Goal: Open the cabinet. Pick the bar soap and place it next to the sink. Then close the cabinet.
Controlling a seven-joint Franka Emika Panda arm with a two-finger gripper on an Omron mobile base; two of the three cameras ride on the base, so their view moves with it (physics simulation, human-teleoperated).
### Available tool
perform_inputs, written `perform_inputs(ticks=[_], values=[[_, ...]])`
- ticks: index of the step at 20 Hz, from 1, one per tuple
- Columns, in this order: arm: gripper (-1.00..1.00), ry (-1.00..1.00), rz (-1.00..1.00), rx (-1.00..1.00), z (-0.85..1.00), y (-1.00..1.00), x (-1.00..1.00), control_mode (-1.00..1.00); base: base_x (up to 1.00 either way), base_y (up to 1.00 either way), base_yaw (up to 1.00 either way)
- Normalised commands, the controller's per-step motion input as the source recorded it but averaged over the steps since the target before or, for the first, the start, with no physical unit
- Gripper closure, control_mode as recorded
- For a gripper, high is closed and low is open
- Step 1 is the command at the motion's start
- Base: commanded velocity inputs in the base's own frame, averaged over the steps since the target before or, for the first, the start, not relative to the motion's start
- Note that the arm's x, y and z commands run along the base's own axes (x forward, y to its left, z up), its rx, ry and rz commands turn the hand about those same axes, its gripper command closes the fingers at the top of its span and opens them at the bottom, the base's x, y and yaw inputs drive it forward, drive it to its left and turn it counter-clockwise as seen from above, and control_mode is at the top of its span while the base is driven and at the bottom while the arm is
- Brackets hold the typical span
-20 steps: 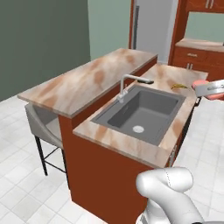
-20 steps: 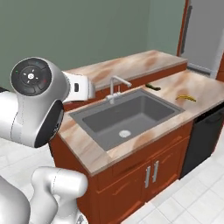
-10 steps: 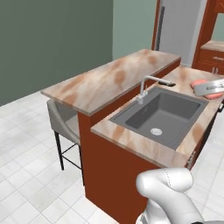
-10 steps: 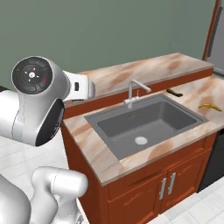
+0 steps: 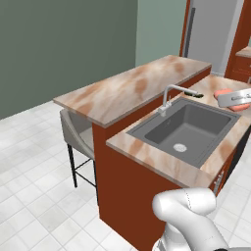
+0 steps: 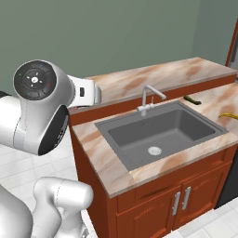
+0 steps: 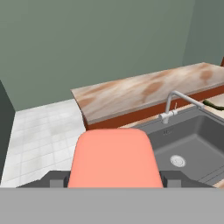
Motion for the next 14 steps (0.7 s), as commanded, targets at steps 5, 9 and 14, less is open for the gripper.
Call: perform_inputs(ticks=[5,9,14], values=[[1.0,0.0,0.0,0.0,0.0,0.0,0.0,1.0,0.02,0.1,0.06],[1.0,0.0,0.0,0.0,0.0,0.0,0.0,1.0,0.0,0.0,0.0],[1.0,0.0,0.0,0.0,0.0,0.0,0.0,1.0,0.0,0.0,0.0]])
